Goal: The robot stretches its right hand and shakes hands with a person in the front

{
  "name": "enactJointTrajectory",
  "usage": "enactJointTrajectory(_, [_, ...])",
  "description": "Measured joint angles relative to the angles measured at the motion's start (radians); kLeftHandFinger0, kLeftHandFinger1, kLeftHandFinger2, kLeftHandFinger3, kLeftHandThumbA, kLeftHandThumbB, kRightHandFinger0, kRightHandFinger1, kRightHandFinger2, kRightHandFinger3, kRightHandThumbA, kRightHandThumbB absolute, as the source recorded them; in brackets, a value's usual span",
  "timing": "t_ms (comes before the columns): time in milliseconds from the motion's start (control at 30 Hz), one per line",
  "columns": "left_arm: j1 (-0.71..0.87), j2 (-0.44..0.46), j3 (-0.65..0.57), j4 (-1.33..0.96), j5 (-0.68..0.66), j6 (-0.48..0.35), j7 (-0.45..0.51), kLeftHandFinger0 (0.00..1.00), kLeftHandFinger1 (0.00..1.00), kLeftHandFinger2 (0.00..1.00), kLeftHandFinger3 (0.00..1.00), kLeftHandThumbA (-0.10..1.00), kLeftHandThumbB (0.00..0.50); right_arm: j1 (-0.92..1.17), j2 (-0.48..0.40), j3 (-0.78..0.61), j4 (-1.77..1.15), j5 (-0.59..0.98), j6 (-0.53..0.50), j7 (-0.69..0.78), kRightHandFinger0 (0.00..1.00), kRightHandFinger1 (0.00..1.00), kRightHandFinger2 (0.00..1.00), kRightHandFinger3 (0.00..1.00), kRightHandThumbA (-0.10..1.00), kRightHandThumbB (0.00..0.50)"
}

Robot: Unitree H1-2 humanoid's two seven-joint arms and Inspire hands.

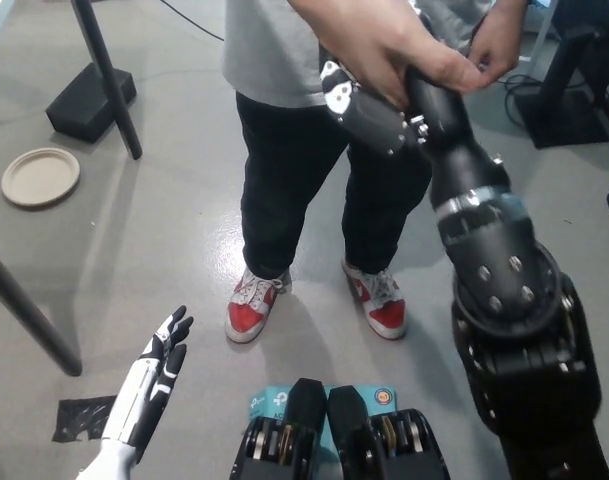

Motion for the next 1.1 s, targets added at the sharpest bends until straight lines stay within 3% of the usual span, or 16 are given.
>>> enactJointTrajectory(100, [0.000, 0.000, 0.000, 0.000, 0.000, 0.000, 0.000, 1.00, 1.00, 1.00, 1.00, 1.00, 0.143, 0.019, 0.002, 0.004, -0.070, -0.018, 0.025, 0.024, 1.00, 1.00, 1.00, 1.00, 0.24, 0.100])
enactJointTrajectory(233, [-0.002, 0.000, 0.000, -0.006, 0.001, -0.001, 0.000, 1.00, 1.00, 1.00, 1.00, 1.00, 0.133, 0.020, 0.011, -0.024, -0.147, -0.045, 0.064, 0.080, 1.00, 1.00, 1.00, 1.00, 0.11, 0.085])
enactJointTrajectory(400, [-0.010, 0.000, 0.001, -0.005, 0.000, -0.002, 0.000, 1.00, 1.00, 1.00, 1.00, 1.00, 0.145, -0.038, -0.001, -0.063, 0.012, -0.034, 0.074, 0.100, 1.00, 1.00, 1.00, 1.00, 0.10, 0.100])
enactJointTrajectory(467, [-0.012, 0.000, 0.000, -0.005, 0.000, -0.002, 0.000, 1.00, 1.00, 1.00, 1.00, 1.00, 0.149, -0.059, -0.012, -0.074, 0.129, -0.028, 0.072, 0.100, 0.96, 1.00, 1.00, 1.00, 0.14, 0.100])
enactJointTrajectory(500, [-0.011, 0.000, 0.000, -0.005, 0.000, -0.002, 0.000, 1.00, 1.00, 1.00, 1.00, 1.00, 0.149, -0.065, -0.015, -0.077, 0.177, -0.027, 0.072, 0.099, 1.00, 1.00, 1.00, 1.00, 0.11, 0.101])
enactJointTrajectory(767, [-0.013, 0.001, 0.000, -0.005, 0.000, -0.001, 0.000, 1.00, 1.00, 1.00, 1.00, 1.00, 0.161, -0.144, -0.044, -0.108, 0.647, -0.008, 0.017, 0.069, 1.00, 1.00, 1.00, 1.00, 0.23, 0.118])
enactJointTrajectory(833, [-0.015, 0.001, 0.000, -0.005, 0.000, -0.001, -0.001, 1.00, 1.00, 1.00, 1.00, 1.00, 0.164, -0.161, -0.053, -0.112, 0.706, -0.007, 0.001, 0.056, 1.00, 1.00, 1.00, 1.00, 0.23, 0.117])
enactJointTrajectory(1000, [-0.020, 0.001, 0.000, -0.006, 0.000, -0.001, -0.006, 1.00, 1.00, 1.00, 1.00, 1.00, 0.164, -0.169, -0.059, -0.113, 0.754, -0.006, -0.038, 0.030, 1.00, 1.00, 1.00, 1.00, 0.33, 0.139])
enactJointTrajectory(1033, [-0.020, 0.001, 0.000, -0.006, 0.001, -0.001, -0.007, 1.00, 1.00, 1.00, 1.00, 1.00, 0.167, -0.169, -0.059, -0.112, 0.753, -0.006, -0.043, 0.029, 1.00, 1.00, 1.00, 1.00, 0.47, 0.249])
enactJointTrajectory(1067, [-0.021, 0.001, 0.000, -0.006, 0.001, -0.001, -0.007, 1.00, 1.00, 1.00, 1.00, 1.00, 0.169, -0.169, -0.059, -0.110, 0.751, -0.006, -0.045, 0.028, 1.00, 1.00, 1.00, 1.00, 0.50, 0.270])
enactJointTrajectory(1100, [-0.021, 0.001, 0.000, -0.006, 0.001, -0.001, -0.008, 1.00, 1.00, 1.00, 1.00, 1.00, 0.162, -0.169, -0.061, -0.106, 0.742, -0.006, -0.046, 0.029, 1.00, 1.00, 1.00, 1.00, 0.58, 0.335])
